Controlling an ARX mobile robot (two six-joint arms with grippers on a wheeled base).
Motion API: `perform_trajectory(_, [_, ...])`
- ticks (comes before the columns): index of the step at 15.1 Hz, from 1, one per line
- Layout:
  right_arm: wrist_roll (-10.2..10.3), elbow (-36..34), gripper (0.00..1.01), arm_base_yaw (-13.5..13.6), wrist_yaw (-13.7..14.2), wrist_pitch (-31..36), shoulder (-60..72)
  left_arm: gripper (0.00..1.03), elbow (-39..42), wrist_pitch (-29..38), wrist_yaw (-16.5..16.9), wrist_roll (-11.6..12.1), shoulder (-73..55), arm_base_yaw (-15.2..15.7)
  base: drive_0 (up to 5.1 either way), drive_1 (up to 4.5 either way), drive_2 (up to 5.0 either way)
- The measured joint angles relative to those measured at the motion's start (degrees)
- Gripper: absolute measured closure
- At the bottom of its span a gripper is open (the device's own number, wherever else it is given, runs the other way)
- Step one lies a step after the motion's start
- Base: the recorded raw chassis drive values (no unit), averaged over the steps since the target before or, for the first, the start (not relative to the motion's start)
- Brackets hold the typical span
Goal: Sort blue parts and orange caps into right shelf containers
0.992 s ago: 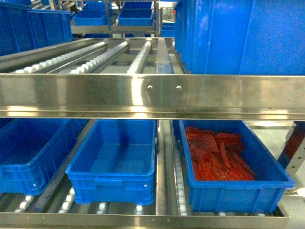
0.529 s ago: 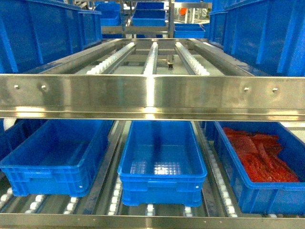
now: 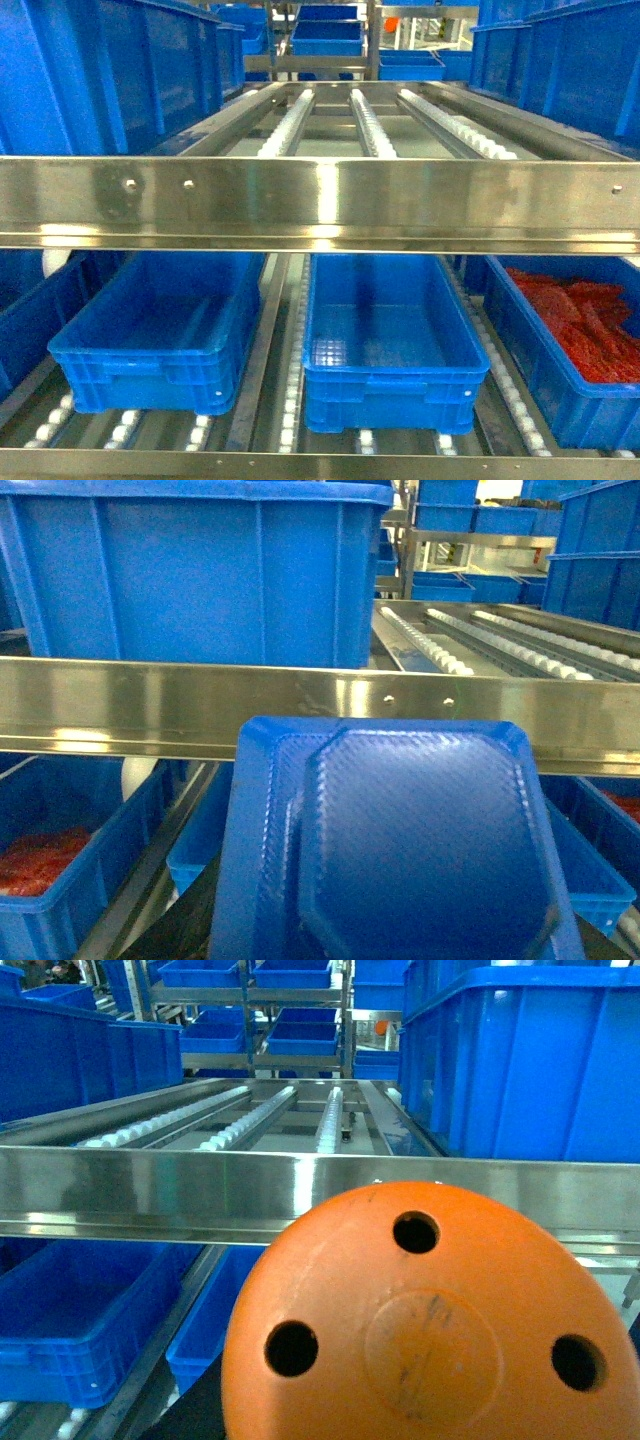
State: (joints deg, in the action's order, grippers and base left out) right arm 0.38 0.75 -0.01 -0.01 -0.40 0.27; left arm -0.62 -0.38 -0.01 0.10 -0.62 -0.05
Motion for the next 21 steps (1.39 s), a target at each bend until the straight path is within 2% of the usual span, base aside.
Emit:
perform_trajectory(9, [0.0,0.0,0.55,0.0,-0.02,0.17,0.0,0.6,0.0,-0.04,0.0,0.02,0.0,0.0,-5.0,2.42,2.4])
perform_trajectory(21, [0.0,0.0,0.55,0.0,-0.17,0.04,0.0,0.6,0.0,-0.02,-0.02,0.0,0.0,0.0,0.0,0.0,0.0])
